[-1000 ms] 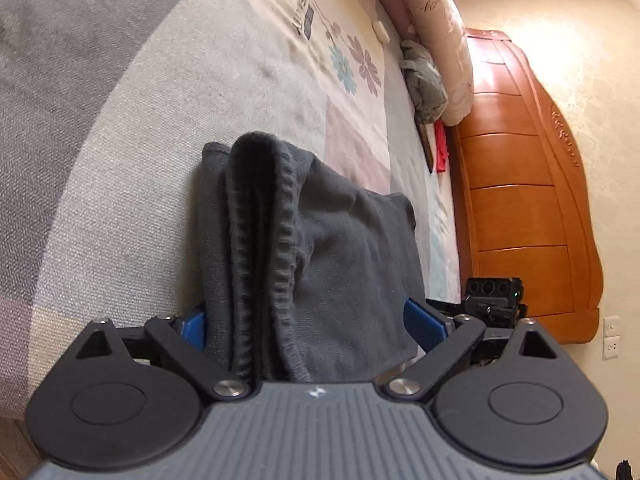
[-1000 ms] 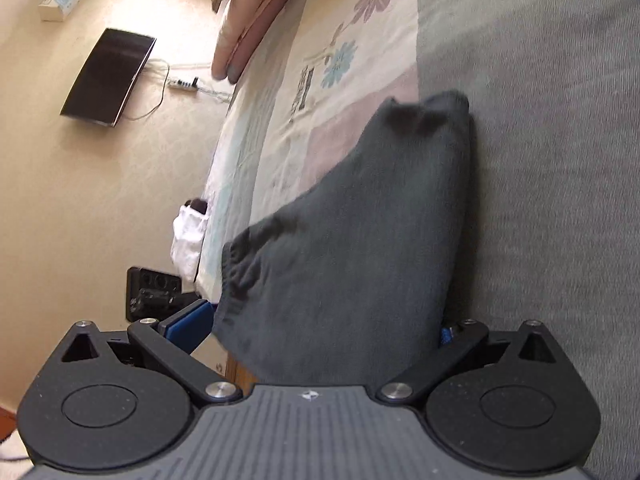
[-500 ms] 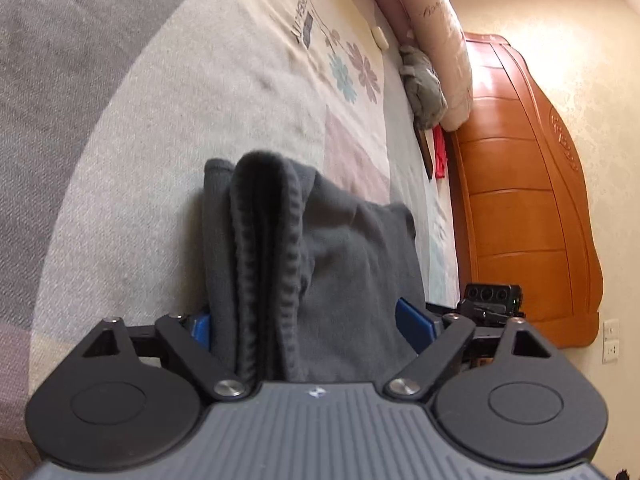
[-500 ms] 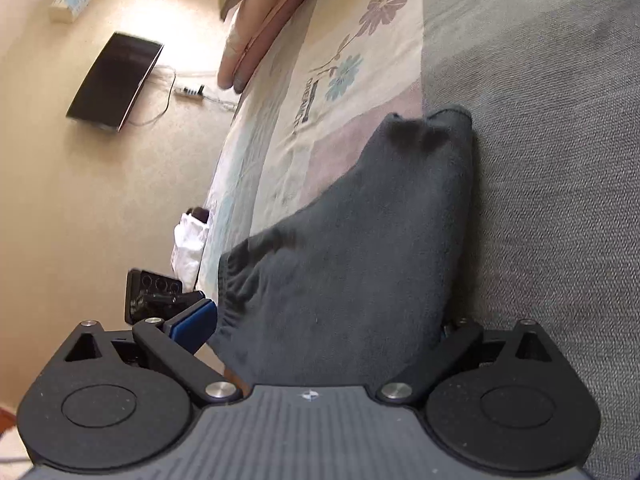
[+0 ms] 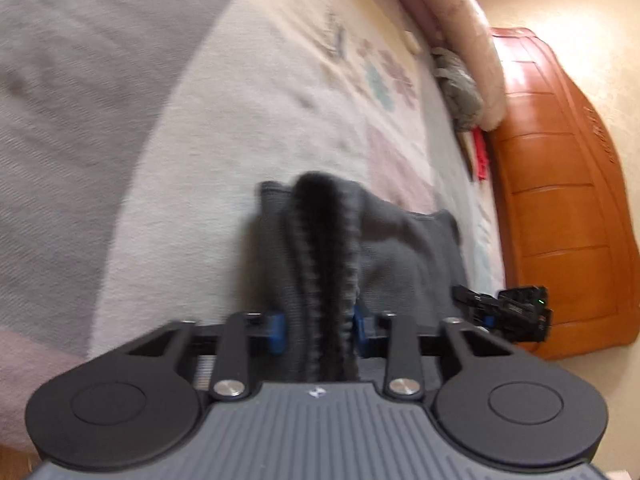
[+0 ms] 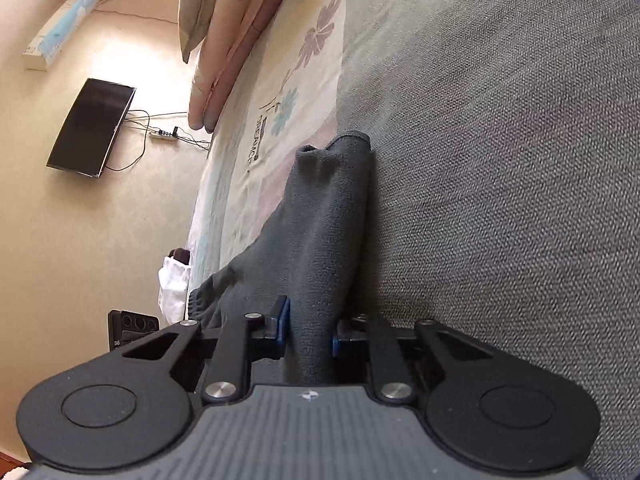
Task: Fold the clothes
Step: 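Lift the folded sweatpants with both grippers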
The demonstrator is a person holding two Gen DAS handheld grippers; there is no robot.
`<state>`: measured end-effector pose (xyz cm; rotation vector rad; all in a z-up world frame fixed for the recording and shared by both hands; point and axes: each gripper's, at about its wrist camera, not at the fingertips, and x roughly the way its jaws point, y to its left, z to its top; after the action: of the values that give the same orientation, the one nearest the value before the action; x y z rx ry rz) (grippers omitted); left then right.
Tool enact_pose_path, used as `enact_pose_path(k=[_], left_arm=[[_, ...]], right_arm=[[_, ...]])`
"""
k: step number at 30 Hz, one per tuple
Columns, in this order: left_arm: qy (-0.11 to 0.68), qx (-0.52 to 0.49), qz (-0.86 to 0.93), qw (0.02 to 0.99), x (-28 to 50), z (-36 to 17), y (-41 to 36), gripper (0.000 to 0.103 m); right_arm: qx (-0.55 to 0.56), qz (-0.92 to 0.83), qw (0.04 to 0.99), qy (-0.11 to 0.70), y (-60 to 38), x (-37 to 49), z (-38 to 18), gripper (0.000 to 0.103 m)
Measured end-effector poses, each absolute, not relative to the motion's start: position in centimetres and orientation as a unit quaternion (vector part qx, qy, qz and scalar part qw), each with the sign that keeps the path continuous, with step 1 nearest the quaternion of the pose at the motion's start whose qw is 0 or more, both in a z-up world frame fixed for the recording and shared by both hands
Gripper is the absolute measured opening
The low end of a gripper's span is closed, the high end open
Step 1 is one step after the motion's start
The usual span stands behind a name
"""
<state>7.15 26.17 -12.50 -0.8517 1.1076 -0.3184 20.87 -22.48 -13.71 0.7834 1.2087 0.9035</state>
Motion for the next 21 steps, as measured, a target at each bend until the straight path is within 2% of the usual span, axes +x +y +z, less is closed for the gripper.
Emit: enact_pose_path(k=[6,14,21], left_arm=[[0.503,-0.387,-0.140,0.760,6.9,-12.4,26.1,0.031],[0.493,-0.374,-0.130,0.775,6.4,-11.6,25.4,0.027],[0.471,-0.351,-0.144,0.797,6.4,-8.7,24.4,0.026]], right_arm=[[0.322,0.395,0.672,0.537,-21.3,20.6,-13.2,0.024],[0.287,0.377,0.714,0.515,-20.5,19.0,-11.8,0.021],[0.277,0.389,0.738,0.477,-20.8,17.5,-9.5,0.019]])
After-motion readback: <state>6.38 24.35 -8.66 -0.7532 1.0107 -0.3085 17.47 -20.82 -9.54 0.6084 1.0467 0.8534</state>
